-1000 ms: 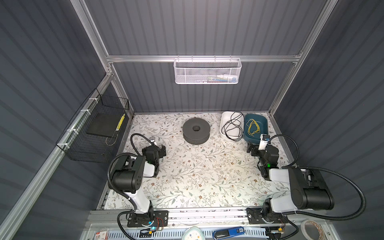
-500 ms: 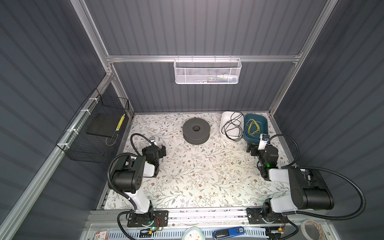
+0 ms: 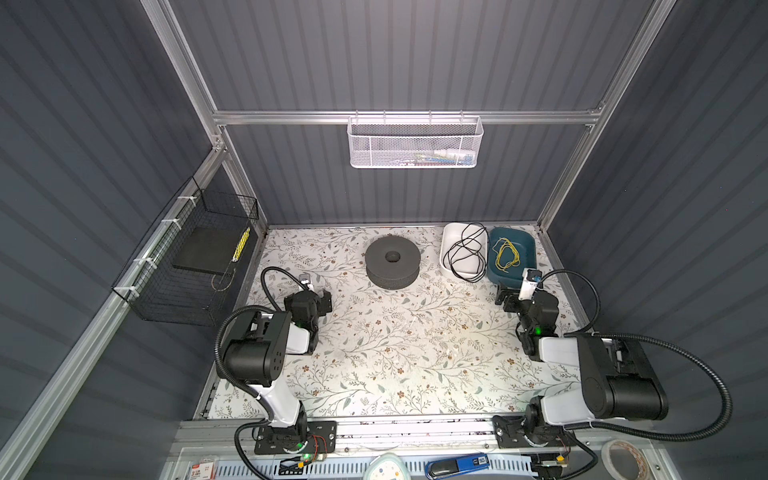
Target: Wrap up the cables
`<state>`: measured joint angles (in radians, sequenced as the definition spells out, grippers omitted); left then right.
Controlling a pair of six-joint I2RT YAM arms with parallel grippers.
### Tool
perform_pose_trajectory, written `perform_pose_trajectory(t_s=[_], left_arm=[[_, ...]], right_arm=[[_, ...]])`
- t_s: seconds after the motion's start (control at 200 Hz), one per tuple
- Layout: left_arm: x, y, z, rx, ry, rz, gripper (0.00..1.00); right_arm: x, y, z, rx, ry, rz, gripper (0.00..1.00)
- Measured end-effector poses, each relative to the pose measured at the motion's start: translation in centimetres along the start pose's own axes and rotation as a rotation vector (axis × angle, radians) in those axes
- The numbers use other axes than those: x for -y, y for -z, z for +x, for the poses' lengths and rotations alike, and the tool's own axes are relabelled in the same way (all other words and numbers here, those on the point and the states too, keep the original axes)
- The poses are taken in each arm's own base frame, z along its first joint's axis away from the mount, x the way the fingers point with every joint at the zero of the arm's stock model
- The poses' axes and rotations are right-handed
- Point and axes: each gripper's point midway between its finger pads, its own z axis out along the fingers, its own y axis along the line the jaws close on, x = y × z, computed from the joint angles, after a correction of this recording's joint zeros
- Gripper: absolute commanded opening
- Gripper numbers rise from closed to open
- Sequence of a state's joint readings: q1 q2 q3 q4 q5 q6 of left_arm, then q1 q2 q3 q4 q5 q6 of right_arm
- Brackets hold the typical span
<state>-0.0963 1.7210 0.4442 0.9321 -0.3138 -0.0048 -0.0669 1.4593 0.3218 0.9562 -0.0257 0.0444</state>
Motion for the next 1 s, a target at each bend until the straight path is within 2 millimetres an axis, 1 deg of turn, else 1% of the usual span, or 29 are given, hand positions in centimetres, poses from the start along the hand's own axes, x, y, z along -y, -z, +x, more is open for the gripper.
perform_pose_trajectory(t_s=[0.07,0.11,0.165,0.2,0.205,0.21,0.215,0.28,0.35,0.355,0.365,0.385,0.39,0.405,0.445,0.455,0.485,0.52,0.555,0.575,0.59,0.61,0.645,0.665,0.74,0.805,0.875,0.945,1.0], left_arm=[[-0.1,0.4,-0.3,-0.012,-0.003,-0.001,0.99],[-0.3,0.9,-0.9,-0.012,-0.004,-0.002,0.99],[-0.3,1.8,-2.9,0.005,0.007,-0.005,0.99],[-0.3,2.4,-4.9,0.033,0.029,-0.001,1.0],[-0.4,2.6,-5.3,0.04,0.033,-0.001,0.99],[-0.4,2.6,-5.3,0.04,0.033,-0.001,0.99],[-0.4,2.6,-5.6,0.044,0.035,0.0,1.0],[-0.3,4.1,-9.7,0.098,0.086,0.012,0.99],[-0.5,5.9,-14.0,0.15,0.159,0.025,0.99],[-0.5,6.0,-14.2,0.152,0.164,0.027,0.99],[-0.6,6.4,-14.8,0.158,0.179,0.029,0.99],[-0.8,6.9,-15.8,0.167,0.199,0.032,0.99],[-0.8,7.3,-16.3,0.172,0.212,0.037,0.99],[-0.8,7.6,-16.9,0.177,0.226,0.041,0.99],[-0.8,9.0,-18.8,0.191,0.271,0.065,0.99],[-0.8,9.4,-19.2,0.196,0.284,0.072,0.99],[-0.8,10.4,-20.4,0.207,0.317,0.096,1.0],[-0.7,11.6,-21.3,0.222,0.354,0.13,1.0],[-0.5,12.8,-21.8,0.235,0.39,0.168,0.99],[-0.4,13.6,-22.0,0.244,0.416,0.195,0.99],[-0.3,14.1,-22.0,0.247,0.428,0.209,0.99],[-0.2,14.8,-22.0,0.255,0.451,0.23,0.99],[-0.1,15.9,-21.4,0.258,0.491,0.266,0.99],[-0.1,16.6,-20.9,0.259,0.515,0.285,0.99],[0.1,18.1,-18.7,0.239,0.59,0.334,0.99],[0.3,18.6,-16.5,0.198,0.651,0.357,1.0],[0.3,18.7,-14.1,0.133,0.732,0.354,0.99],[0.4,18.5,-12.0,0.078,0.811,0.348,1.0],[0.6,18.2,-10.5,0.042,0.859,0.35,0.99]], right_arm=[[-0.4,0.2,0.0,-0.008,0.014,0.004,0.99],[-0.9,0.3,-0.1,-0.017,0.032,0.005,0.99],[-2.2,0.4,-1.1,-0.027,0.067,0.001,0.99],[-3.0,0.4,-2.1,-0.024,0.085,-0.004,0.99],[-3.3,0.4,-2.5,-0.023,0.092,-0.008,0.99],[-3.3,0.4,-2.5,-0.023,0.092,-0.008,0.99],[-3.6,0.4,-2.9,-0.017,0.094,-0.011,0.99],[-5.7,0.8,-6.0,0.003,0.119,-0.038,0.99],[-8.1,1.8,-10.2,0.029,0.115,-0.077,0.99],[-8.4,2.0,-10.8,0.032,0.109,-0.083,0.99],[-8.7,2.1,-11.2,0.029,0.105,-0.089,0.99],[-9.3,2.5,-12.6,0.033,0.092,-0.1,0.99],[-9.4,2.7,-13.0,0.036,0.088,-0.103,0.99],[-9.8,3.1,-14.2,0.037,0.073,-0.113,0.99],[-10.3,4.1,-16.8,0.042,0.033,-0.127,0.99],[-10.4,4.5,-17.7,0.045,0.014,-0.131,0.99],[-10.5,5.5,-20.0,0.057,-0.036,-0.137,0.99],[-10.4,6.8,-22.1,0.079,-0.099,-0.148,0.99],[-10.3,8.2,-23.5,0.101,-0.158,-0.168,0.99],[-10.2,8.9,-23.9,0.109,-0.183,-0.183,0.99],[-10.2,9.4,-23.9,0.108,-0.204,-0.198,0.98],[-10.1,9.9,-23.9,0.108,-0.222,-0.209,0.94],[-9.9,10.7,-23.2,0.089,-0.266,-0.234,0.89],[-9.9,11.0,-22.7,0.074,-0.289,-0.248,0.89],[-10.1,11.3,-19.7,-0.03,-0.369,-0.284,0.85],[-11.0,11.3,-16.8,-0.14,-0.428,-0.322,0.82],[-12.0,11.6,-13.5,-0.262,-0.485,-0.358,0.78],[-12.6,12.3,-11.1,-0.351,-0.531,-0.383,0.78],[-12.8,13.0,-9.8,-0.389,-0.562,-0.398,0.77]])
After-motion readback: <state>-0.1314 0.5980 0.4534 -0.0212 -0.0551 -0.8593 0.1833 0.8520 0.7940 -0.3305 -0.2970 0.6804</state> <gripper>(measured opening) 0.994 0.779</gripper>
